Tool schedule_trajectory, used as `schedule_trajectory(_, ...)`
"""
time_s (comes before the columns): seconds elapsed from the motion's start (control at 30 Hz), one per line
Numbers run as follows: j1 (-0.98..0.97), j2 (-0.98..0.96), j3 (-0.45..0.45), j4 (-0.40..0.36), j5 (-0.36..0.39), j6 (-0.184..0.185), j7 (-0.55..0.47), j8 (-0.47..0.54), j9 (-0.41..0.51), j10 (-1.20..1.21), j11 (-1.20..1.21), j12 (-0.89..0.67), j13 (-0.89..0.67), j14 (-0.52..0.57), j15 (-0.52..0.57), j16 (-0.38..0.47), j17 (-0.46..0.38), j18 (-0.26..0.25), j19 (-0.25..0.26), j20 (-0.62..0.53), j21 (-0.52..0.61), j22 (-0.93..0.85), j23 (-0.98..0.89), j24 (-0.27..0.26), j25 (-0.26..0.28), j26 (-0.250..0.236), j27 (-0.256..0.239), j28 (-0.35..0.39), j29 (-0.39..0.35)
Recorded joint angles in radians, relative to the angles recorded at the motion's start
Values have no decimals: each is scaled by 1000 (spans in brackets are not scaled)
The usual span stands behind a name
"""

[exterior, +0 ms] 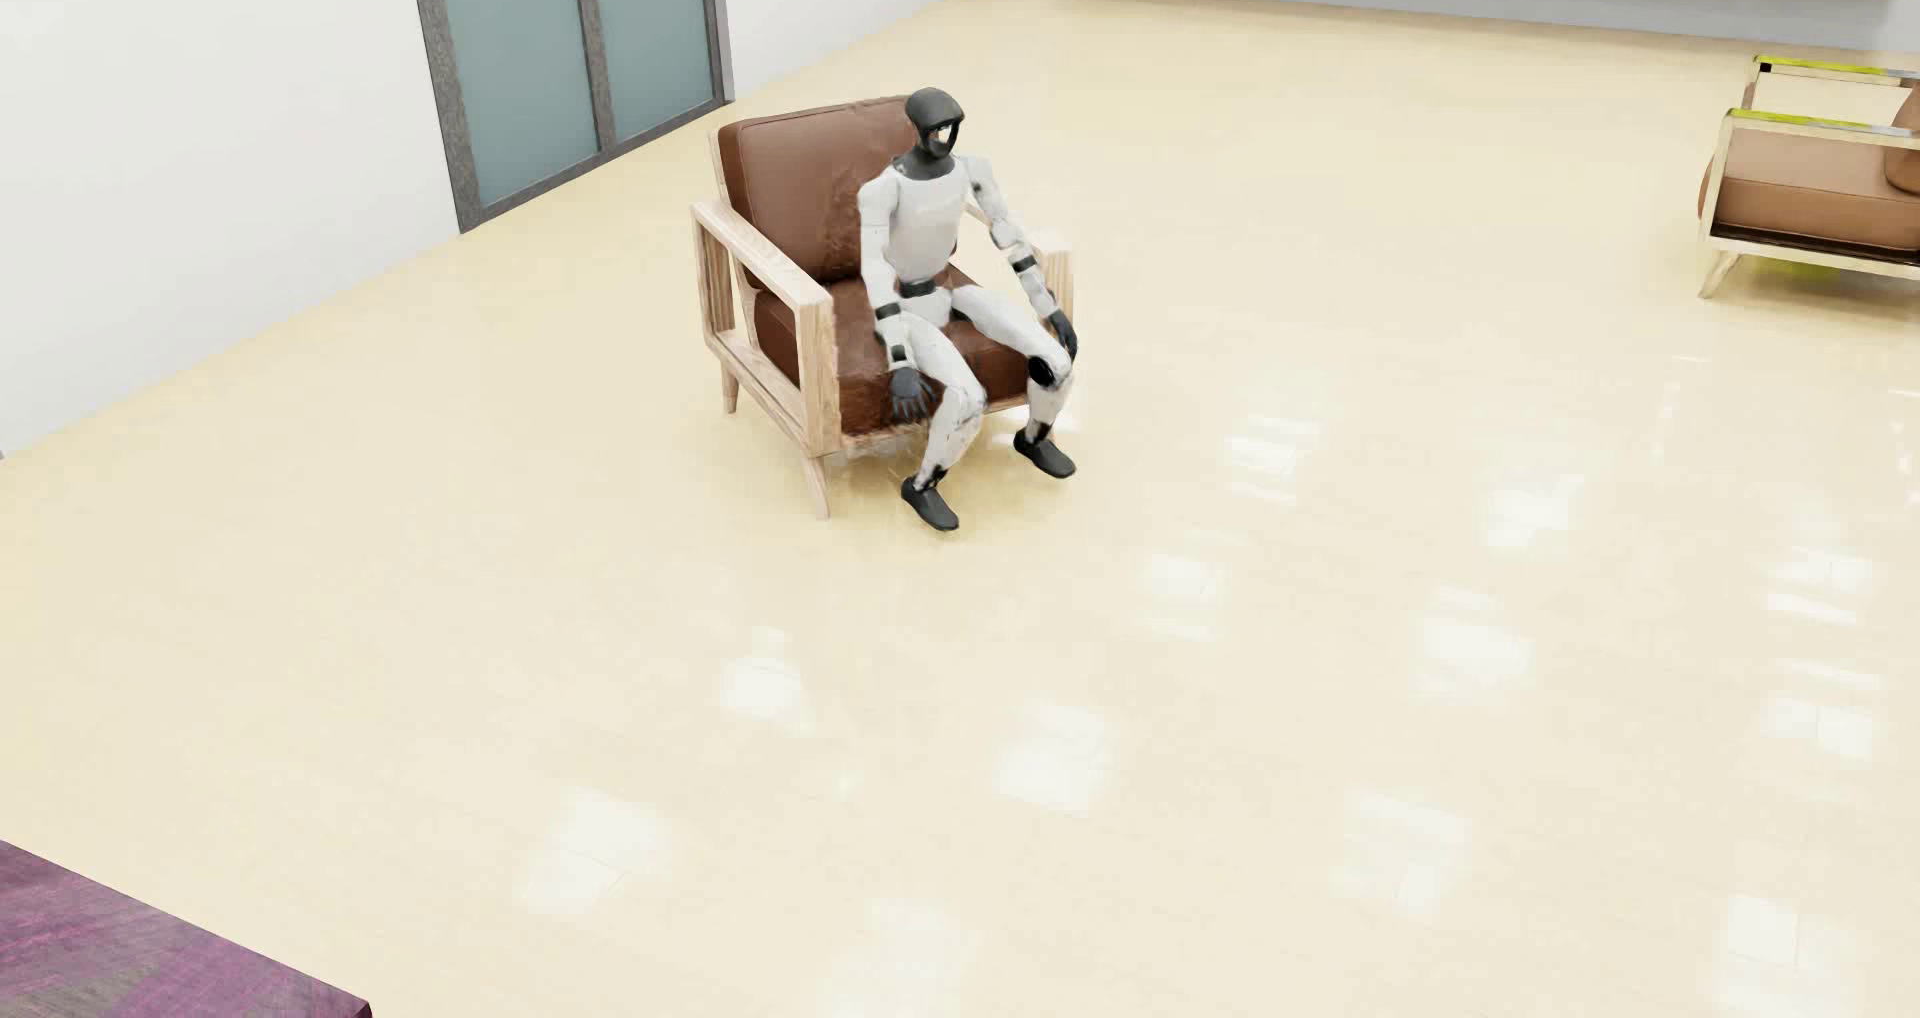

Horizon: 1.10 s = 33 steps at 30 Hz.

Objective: Rise from the chair

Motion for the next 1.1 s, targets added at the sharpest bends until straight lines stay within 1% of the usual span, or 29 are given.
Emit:
schedule_trajectory(0.3, -19, -19, -1, -6, 1, 2, -1, 3, 14, -2, -1, -22, -27, 0, -1, 2, -4, 2, 5, -6, -1, -7, 6, 2, 5, -6, -3, 17, -16)
schedule_trajectory(0.37, -31, -30, -2, -9, 3, 4, -3, 4, 27, -1, -1, -34, -43, -1, -3, 1, -4, 2, 9, -5, 3, -4, 11, -2, 11, -9, -2, 19, -12)
schedule_trajectory(0.47, -60, -59, -5, -10, -1, 7, -6, 7, 56, 1, 0, -62, -78, -4, -6, 7, -5, -2, 25, 2, 0, -2, 14, -9, 13, -20, -9, 34, -26)
schedule_trajectory(0.5, -75, -74, -5, -10, -2, 6, -7, 10, 65, 2, 1, -72, -81, -6, -10, 9, -13, -5, 30, 2, 2, -2, -3, -12, -1, -24, -12, 36, -28)
schedule_trajectory(0.53, -90, -90, -5, -11, -4, 8, -8, 12, 77, 2, 2, -87, -95, -8, -14, 12, -16, -7, 37, 4, 1, -2, -5, -13, 0, -24, -14, 36, -30)
schedule_trajectory(0.67, -168, -164, -5, -14, -8, 10, -17, 21, 114, -8, -6, -151, -164, -28, -53, 24, -24, -16, 65, -8, -2, 2, -4, -16, 1, -35, -25, 44, -31)
schedule_trajectory(0.73, -188, -180, -7, -16, -5, 14, -18, 21, 119, -31, -29, -162, -176, -50, -90, 32, -29, -15, 66, -38, 5, -4, -13, -29, 7, -44, -40, 57, -43)
schedule_trajectory(0.77, -189, -179, -8, -17, -5, 17, -17, 20, 116, -52, -50, -159, -175, -56, -107, 37, -32, -17, 68, -60, 7, -9, -11, -36, 2, -48, -41, 58, -36)
schedule_trajectory(0.8, -179, -165, -10, -16, -6, 20, -16, 16, 110, -82, -82, -151, -175, -60, -117, 44, -30, -20, 69, -82, 2, -12, -3, -41, 14, -53, -46, 66, -40)
schedule_trajectory(0.83, -158, -140, -10, -15, -9, 23, -11, 11, 100, -122, -126, -142, -163, -59, -121, 46, -29, -18, 67, -95, -3, -10, 0, -39, 11, -56, -49, 73, -48)
schedule_trajectory(0.9, -81, -64, -8, -10, -13, 19, 5, -4, 70, -223, -228, -95, -116, -56, -119, 44, -29, -12, 64, -92, -15, -24, 1, -35, 13, -57, -47, 84, -54)
schedule_trajectory(0.93, -30, -17, -7, -8, -10, 16, 15, -14, 50, -281, -287, -62, -90, -56, -116, 42, -30, -6, 55, -80, -20, -33, 0, -42, 9, -66, -49, 93, -57)
schedule_trajectory(1.0, 86, 92, -8, -1, -7, 13, 39, -36, 3, -416, -424, 19, -31, -48, -102, 41, -32, 5, 40, -55, -39, -38, -3, -24, -2, -65, -49, 85, -52)
schedule_trajectory(1.1, 303, 302, -10, 1, -8, 15, 82, -63, -85, -667, -689, 158, 80, -42, -62, 38, -48, 13, 46, -16, -85, -26, -10, 11, -20, -52, -44, 48, -35)
